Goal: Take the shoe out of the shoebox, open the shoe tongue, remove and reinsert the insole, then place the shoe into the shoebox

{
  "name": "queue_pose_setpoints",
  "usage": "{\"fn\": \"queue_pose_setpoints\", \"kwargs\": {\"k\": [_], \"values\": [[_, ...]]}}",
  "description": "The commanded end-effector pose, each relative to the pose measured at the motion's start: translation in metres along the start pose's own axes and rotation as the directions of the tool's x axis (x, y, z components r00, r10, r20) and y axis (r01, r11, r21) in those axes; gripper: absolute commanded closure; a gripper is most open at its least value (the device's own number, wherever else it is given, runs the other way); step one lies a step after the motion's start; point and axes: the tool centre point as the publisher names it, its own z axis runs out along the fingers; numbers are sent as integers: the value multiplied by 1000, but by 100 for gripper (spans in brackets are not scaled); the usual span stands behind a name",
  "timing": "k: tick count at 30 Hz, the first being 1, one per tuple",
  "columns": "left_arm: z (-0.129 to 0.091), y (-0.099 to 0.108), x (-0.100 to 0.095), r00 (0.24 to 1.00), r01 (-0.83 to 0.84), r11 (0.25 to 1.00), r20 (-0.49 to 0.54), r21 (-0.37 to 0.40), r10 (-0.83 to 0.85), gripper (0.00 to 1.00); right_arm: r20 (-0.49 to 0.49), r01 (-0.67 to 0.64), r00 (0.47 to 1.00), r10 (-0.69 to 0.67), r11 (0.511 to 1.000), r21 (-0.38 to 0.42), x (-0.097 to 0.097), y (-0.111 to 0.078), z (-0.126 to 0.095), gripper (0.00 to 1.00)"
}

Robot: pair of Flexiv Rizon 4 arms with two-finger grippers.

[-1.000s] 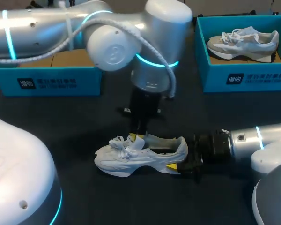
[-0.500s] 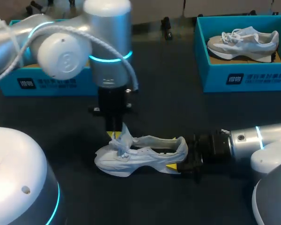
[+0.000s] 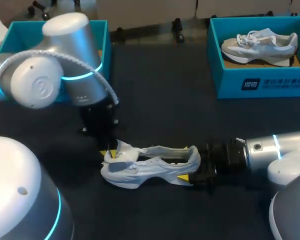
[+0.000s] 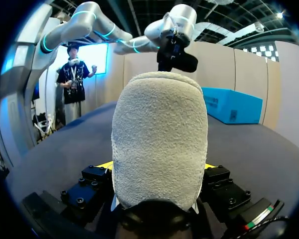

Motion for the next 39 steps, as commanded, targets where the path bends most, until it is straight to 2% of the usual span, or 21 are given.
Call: {"fn": "queue_pose_setpoints", "kwargs": {"k": [1, 2, 4, 6, 8, 10, 16, 22, 26, 29, 31, 33, 35, 36, 39], "values": [[6, 5, -9, 991, 0, 1000, -136, 6, 1, 78, 2, 0, 1000, 0, 1000, 6, 1, -1, 1, 100], [5, 5, -11, 991, -1, 1000, -132, 8, 2, 75, 2, 0, 1000, 0, 1000, 6, 1, -1, 1, 100], [4, 6, -15, 992, -2, 1000, -126, 19, 4, 59, 2, 0, 1000, 0, 1000, 6, 1, -1, 1, 100], [1, 7, -17, 993, -4, 999, -121, 34, 8, 52, 2, 0, 1000, 0, 1000, 6, 1, -1, 1, 100], [-3, 9, -18, 993, -14, 999, -119, 52, 20, 33, 2, 0, 1000, 0, 1000, 6, 1, -1, 1, 100], [-9, 12, -18, 992, -25, 998, -119, 61, 32, 25, 2, 0, 1000, 0, 1000, 6, 1, -1, 1, 100], [-36, 16, -6, 988, -68, 992, -131, 107, 82, 21, 2, 0, 1000, 0, 1000, 6, 1, -1, 1, 100], [-72, 18, 24, 978, -142, 981, -134, 136, 160, 21, 2, 0, 1000, 0, 1000, 6, 1, -1, 1, 100], [-88, 18, 42, 974, -184, 969, -101, 166, 203, 20, 2, 0, 1000, 0, 1000, 6, 1, -1, 1, 100], [-95, 18, 55, 970, -214, 960, -78, 182, 231, 25, 2, 0, 1000, 0, 1000, 6, 1, -1, 1, 100], [-100, 19, 64, 962, -249, 953, -65, 174, 264, 37, 2, 0, 1000, 0, 1000, 6, 1, -1, 1, 100], [-106, 19, 72, 953, -285, 943, -56, 173, 299, 57, 2, 0, 1000, 0, 1000, 6, 1, -1, 1, 100], [-112, 21, 80, 943, -319, 931, -41, 179, 331, 90, 2, 0, 1000, 0, 1000, 6, 1, -1, 1, 100], [-115, 23, 84, 931, -355, 920, -32, 167, 365, 100, 2, 0, 1000, 0, 1000, 6, 1, -1, 1, 100], [-123, 28, 93, 893, -447, 884, 14, 136, 450, 100, 2, 0, 1000, 0, 1000, 6, 1, -1, 1, 100]]}}
